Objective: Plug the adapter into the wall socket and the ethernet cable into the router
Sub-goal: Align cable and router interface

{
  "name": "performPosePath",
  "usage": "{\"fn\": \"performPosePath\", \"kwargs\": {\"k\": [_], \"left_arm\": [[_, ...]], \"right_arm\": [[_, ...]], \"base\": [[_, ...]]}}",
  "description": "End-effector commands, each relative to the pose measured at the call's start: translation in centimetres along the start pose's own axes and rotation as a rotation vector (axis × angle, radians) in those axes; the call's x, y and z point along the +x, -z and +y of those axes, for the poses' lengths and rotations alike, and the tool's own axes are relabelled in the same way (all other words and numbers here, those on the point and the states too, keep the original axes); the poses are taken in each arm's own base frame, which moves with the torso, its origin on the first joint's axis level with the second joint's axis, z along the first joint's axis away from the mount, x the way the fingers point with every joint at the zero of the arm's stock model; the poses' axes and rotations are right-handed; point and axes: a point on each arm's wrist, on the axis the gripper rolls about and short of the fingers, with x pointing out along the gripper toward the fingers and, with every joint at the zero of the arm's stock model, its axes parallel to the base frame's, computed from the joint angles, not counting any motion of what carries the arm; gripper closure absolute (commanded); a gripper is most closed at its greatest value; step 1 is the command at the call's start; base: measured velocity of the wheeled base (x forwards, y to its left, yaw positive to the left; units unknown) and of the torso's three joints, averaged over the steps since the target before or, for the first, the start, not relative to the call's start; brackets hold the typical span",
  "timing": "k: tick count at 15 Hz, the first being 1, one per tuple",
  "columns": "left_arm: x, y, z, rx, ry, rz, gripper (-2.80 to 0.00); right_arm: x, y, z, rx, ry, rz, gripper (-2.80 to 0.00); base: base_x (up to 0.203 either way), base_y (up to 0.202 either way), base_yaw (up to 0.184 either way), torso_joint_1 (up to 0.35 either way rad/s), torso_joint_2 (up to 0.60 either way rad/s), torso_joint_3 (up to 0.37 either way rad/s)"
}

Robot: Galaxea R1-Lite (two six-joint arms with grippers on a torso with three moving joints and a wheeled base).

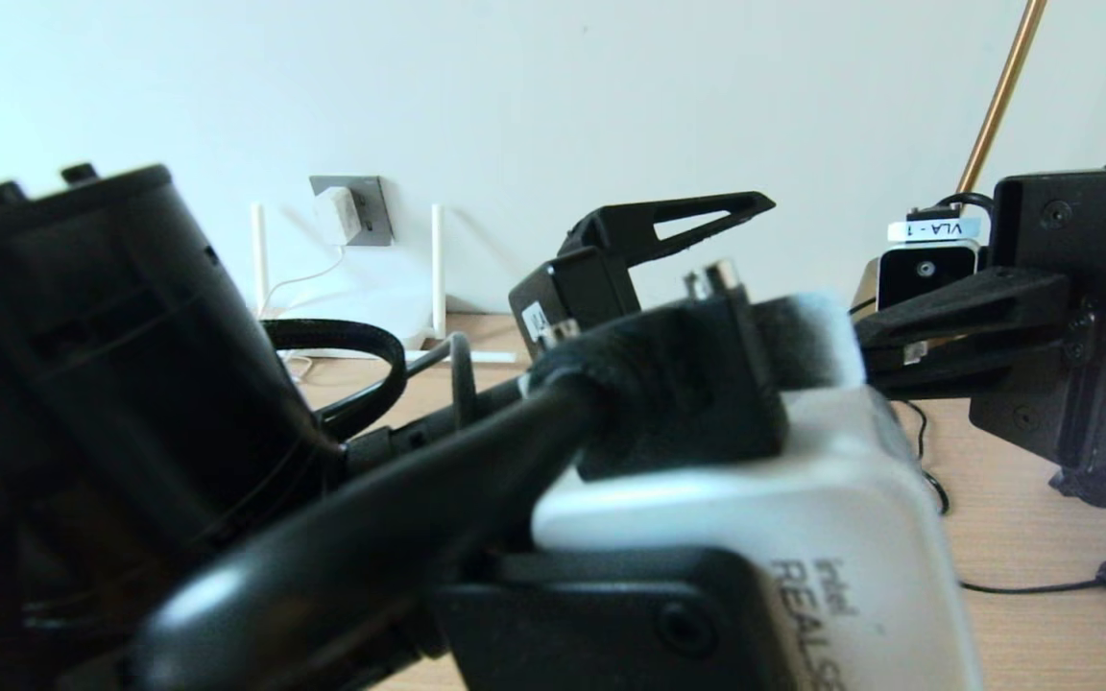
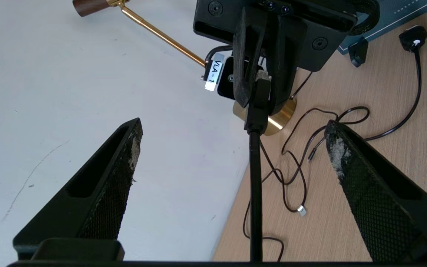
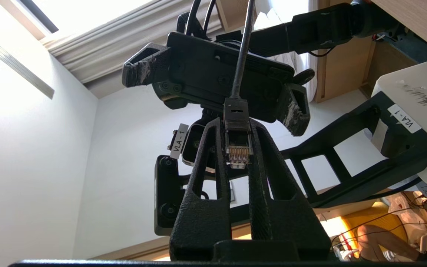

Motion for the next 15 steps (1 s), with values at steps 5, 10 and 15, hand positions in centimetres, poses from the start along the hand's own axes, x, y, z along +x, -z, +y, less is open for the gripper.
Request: {"fn": "performPosePath", "kwargs": {"k": [5, 10, 15], "left_arm": [[0.09, 0.05, -0.10, 0.006, 0.002, 0.002, -2.80], [0.02, -0.39, -0.13, -0.001, 0.005, -0.015, 0.00], [0.49, -0.51, -0.92, -0.005, 0.031, -0.020, 0.00]], "right_arm": [[0.04, 0.01, -0.01, 0.007, -0.002, 0.009, 0.00], [0.09, -0.20, -0.10, 0.011, 0.000, 0.008, 0.00], [0.10, -0.14, -0.08, 0.010, 0.000, 0.009, 0.00]], "base": [[0.000, 0.000, 0.000, 0.000, 0.00, 0.000], [0.000, 0.000, 0.000, 0.000, 0.00, 0.000], [0.000, 0.000, 0.000, 0.000, 0.00, 0.000]]}}
